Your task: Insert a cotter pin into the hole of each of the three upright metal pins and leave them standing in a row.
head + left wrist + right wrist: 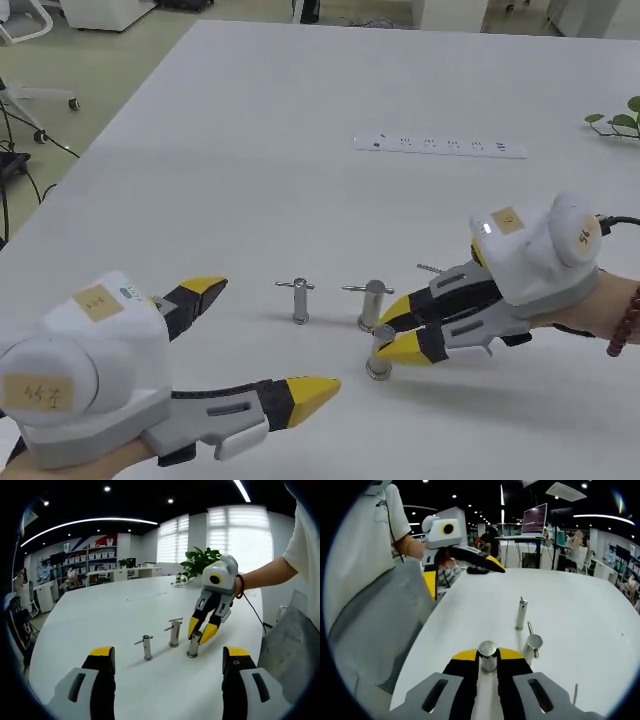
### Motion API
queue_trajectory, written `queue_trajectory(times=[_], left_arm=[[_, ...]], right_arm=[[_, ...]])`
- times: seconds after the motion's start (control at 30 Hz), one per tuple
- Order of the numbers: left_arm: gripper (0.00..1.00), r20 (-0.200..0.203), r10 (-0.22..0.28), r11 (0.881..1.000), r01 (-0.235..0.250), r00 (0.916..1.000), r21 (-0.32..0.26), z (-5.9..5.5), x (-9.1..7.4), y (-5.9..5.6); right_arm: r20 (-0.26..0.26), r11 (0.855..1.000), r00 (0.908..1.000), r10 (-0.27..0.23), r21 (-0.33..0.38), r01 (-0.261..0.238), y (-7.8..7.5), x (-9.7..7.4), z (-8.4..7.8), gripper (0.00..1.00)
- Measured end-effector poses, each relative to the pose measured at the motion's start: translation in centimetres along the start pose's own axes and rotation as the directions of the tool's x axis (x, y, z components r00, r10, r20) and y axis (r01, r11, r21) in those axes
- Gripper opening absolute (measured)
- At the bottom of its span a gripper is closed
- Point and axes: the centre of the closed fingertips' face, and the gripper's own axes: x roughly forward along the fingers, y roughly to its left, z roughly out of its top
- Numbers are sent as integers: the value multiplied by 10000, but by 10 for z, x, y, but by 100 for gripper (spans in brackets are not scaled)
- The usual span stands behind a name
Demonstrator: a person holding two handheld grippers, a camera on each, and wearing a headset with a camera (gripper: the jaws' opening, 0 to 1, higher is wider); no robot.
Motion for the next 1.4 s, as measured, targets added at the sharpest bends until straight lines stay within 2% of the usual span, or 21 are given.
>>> queue_trajectory(times=[0.2,0.43,0.6,0.83,0.97,1.07,1.3,1.33,1.4], left_arm=[[88,10,-19,10000,19,10000,17,1,1,0],[88,5,2,10000,-2,10000,55,1,-1,1],[89,31,6,10000,-6,10000,63,2,0,0],[90,60,-24,10000,23,10000,88,3,1,-2],[91,79,-45,9999,44,10000,92,3,1,-3],[92,87,-54,9999,54,9999,93,3,2,-4],[96,179,-12,9998,9,9998,177,4,3,-4],[96,164,-28,9999,25,9999,144,4,3,-4],[96,160,-48,9999,45,9999,164,4,3,-4]], right_arm=[[-165,9999,9998,141,41,-140,0,1,1,15],[146,9995,9999,36,310,-40,1,-2,7,16],[550,9942,9983,-194,1063,134,1,-8,15,18],[608,9854,9962,-629,1620,523,-3,-18,19,21],[329,9700,9937,-1074,2226,974,-9,-26,16,28],[259,9662,9905,-1347,2252,1255,-14,-31,14,29],[-52,9310,9719,-2353,2860,2269,-31,-48,6,31],[-109,9221,9665,-2563,2972,2479,-35,-51,5,32],[-222,9136,9601,-2788,3020,2723,-41,-55,3,32]])
